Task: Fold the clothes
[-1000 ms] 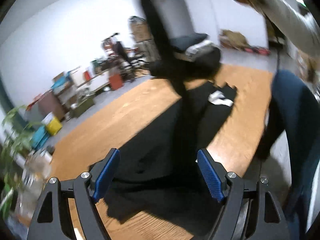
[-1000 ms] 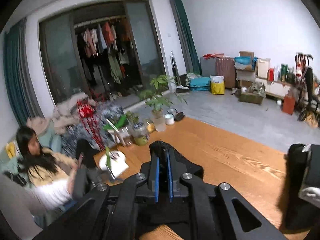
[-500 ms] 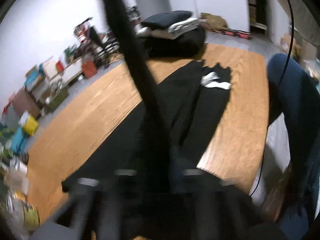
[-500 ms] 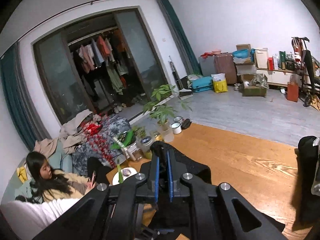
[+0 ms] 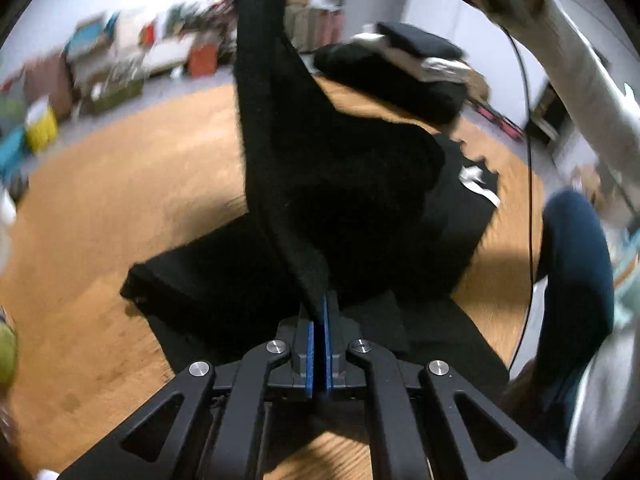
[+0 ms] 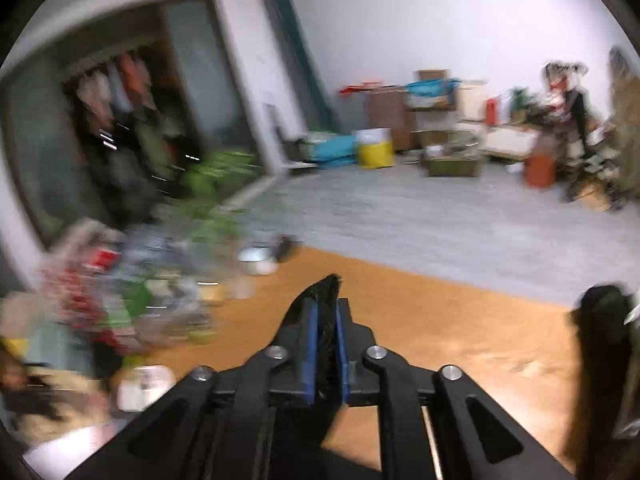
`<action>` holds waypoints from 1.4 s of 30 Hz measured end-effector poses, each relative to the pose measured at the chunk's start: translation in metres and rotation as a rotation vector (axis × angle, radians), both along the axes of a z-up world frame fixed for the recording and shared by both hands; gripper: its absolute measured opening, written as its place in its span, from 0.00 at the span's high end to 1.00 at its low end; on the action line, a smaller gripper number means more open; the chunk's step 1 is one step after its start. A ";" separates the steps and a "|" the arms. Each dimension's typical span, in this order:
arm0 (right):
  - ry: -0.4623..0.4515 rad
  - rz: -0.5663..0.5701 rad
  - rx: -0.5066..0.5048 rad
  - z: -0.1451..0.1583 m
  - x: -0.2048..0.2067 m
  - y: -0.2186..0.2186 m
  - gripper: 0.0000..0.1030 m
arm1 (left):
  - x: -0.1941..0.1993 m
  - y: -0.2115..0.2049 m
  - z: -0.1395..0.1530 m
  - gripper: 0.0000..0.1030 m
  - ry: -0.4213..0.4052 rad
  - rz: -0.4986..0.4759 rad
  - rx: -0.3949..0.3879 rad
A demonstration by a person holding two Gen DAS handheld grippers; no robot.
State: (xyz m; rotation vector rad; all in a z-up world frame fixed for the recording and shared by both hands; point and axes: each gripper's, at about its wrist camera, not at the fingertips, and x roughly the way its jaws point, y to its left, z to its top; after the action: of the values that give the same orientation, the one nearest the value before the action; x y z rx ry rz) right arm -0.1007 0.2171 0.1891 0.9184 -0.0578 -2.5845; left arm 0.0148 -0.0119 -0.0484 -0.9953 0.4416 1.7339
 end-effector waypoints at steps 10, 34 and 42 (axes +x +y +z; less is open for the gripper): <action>-0.289 0.156 0.029 -0.150 0.098 0.033 0.27 | 0.025 -0.025 0.013 0.22 -0.178 -0.011 0.138; -0.411 0.420 -0.221 -0.207 0.110 -0.006 0.93 | 0.017 -0.016 0.022 0.93 -0.142 0.245 0.131; -0.435 0.666 -0.005 -0.224 0.158 -0.018 0.82 | 0.007 -0.036 0.019 0.94 -0.263 0.231 0.125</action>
State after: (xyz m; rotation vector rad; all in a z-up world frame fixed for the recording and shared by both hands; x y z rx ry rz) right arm 0.0571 0.1990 -0.0349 1.2314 0.1056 -1.7523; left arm 0.0221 -0.0475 -0.0296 -1.2001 0.0503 1.7771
